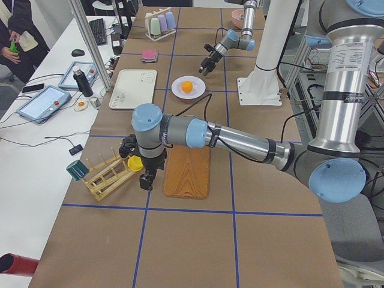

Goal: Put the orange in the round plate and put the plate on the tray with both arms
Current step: 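Withdraw the left arm while the right gripper reaches to the plate rim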

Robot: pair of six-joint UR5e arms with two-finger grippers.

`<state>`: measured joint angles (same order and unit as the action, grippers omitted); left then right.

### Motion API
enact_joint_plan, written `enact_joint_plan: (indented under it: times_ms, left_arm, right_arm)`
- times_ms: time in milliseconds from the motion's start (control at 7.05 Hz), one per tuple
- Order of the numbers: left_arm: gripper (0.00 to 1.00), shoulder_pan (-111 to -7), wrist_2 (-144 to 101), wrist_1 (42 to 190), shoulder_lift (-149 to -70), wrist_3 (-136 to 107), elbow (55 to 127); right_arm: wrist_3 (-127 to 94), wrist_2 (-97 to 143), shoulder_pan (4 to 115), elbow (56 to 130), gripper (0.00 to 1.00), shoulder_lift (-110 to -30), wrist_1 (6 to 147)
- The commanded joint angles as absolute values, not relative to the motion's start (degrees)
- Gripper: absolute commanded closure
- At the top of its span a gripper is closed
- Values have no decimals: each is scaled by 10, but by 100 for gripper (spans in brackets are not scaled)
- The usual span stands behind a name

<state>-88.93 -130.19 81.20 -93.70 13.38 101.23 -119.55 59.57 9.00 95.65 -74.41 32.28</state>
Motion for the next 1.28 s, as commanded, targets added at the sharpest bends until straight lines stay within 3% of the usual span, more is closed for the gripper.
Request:
enact_joint_plan:
  times_ms: [0,851,993,1134]
  left_arm:
    - [1,-889,-1303,812,-934,134,1013]
    - [1,-890,-1303,813,-926,136,1013]
    - [1,-890,-1303,821,-919,136,1018]
    - [1,-890,-1303,821,-915,136,1021]
  right_arm:
    - [-1199,592,90,938,41,-722,325]
    - [-1204,585,94,906,49,-673,360]
    - [-1204,585,96,904,59,-672,363]
    - [-1205,585,97,903,100,-672,364]
